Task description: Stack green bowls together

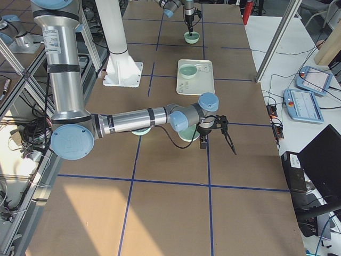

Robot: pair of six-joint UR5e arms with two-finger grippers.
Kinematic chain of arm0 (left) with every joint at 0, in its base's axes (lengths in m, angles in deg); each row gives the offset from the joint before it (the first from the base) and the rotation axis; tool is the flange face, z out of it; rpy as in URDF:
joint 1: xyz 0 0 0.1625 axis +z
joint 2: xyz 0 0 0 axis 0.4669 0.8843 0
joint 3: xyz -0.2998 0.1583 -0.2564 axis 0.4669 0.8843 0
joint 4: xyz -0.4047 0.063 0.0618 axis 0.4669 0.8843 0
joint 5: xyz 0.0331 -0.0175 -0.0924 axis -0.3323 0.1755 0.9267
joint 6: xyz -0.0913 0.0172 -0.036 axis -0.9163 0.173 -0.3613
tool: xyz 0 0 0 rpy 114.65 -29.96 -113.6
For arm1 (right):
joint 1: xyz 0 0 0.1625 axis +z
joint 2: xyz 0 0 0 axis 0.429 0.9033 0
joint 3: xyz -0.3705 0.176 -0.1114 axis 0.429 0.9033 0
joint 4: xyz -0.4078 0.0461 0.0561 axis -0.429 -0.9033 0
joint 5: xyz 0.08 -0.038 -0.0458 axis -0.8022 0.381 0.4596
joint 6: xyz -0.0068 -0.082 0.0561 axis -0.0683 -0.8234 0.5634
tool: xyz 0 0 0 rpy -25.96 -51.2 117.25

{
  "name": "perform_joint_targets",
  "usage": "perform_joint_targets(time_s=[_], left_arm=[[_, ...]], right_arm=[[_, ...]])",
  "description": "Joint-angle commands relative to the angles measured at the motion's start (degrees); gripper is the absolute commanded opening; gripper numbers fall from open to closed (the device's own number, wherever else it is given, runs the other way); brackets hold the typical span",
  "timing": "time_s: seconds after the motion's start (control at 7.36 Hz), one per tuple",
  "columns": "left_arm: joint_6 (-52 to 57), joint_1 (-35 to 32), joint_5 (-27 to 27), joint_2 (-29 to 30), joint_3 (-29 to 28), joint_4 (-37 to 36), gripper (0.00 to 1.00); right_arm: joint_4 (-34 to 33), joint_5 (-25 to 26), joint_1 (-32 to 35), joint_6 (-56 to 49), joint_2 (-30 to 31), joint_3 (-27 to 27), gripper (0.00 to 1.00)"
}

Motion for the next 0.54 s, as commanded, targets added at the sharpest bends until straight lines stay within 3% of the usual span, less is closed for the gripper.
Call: perform_joint_targets(time_s=[0.0, 0.14, 0.41], left_arm=[[0.0, -0.1, 0.6, -0.7, 1.1, 1.2, 0.00], [0.0, -0.5, 1.6, -1.8, 4.3, 0.8, 0.00], [0.1, -2.0, 12.6, -2.7, 9.3, -1.7, 0.00]], right_arm=[[0.1, 0.0, -2.2, 0.1, -0.1, -0.1, 1.00], [0.2, 0.0, -3.5, 0.1, -0.1, -0.1, 1.00], [0.5, 0.3, -5.7, 0.0, 0.4, 0.0, 1.00]])
